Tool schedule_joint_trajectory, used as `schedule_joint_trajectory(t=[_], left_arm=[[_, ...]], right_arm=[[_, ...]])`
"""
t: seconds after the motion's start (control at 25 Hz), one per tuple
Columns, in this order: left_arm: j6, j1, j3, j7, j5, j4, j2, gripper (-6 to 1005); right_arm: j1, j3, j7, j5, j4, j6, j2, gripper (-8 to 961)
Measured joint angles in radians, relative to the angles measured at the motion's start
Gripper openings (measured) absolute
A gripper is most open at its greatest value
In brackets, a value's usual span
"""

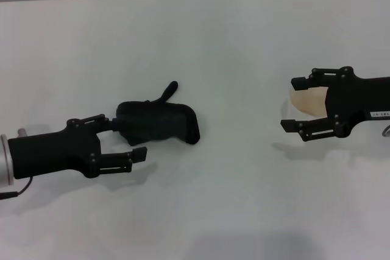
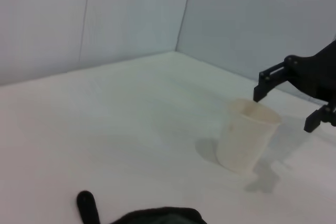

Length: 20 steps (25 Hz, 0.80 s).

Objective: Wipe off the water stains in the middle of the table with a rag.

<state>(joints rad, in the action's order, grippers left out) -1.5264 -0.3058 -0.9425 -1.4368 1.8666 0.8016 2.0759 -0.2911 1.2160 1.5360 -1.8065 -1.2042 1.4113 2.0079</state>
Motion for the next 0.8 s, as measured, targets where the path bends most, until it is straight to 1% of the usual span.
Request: schedule_joint_trajectory(t=[0.2,0.4,0.6,0.8], left_arm=[[0.006,-0.031,0.032,0.055,0.003,-0.066,-0.002,879],[0.016,-0.031,0.033,0.057,0.001,-0.070,-0.001,879],[0.016,-0.032,0.034,0.066,-0.001,-0.073,0.000,879],[0.016,-0.036,0.032,0.072,-0.001,-0.079,0.000,879]], right_arm=[[-0.004,0.002,-0.011,0.001,0.014,-0.001,0.000,845],[0.000,0.000,-0.031,0.002,0.026,-0.001,0.000,845],[0.012,-0.006,-0.067,0.056,0.043,-0.002,0.000,845],[0.007,-0.007,-0.074,0.057,0.062,-0.002,0.000,845]])
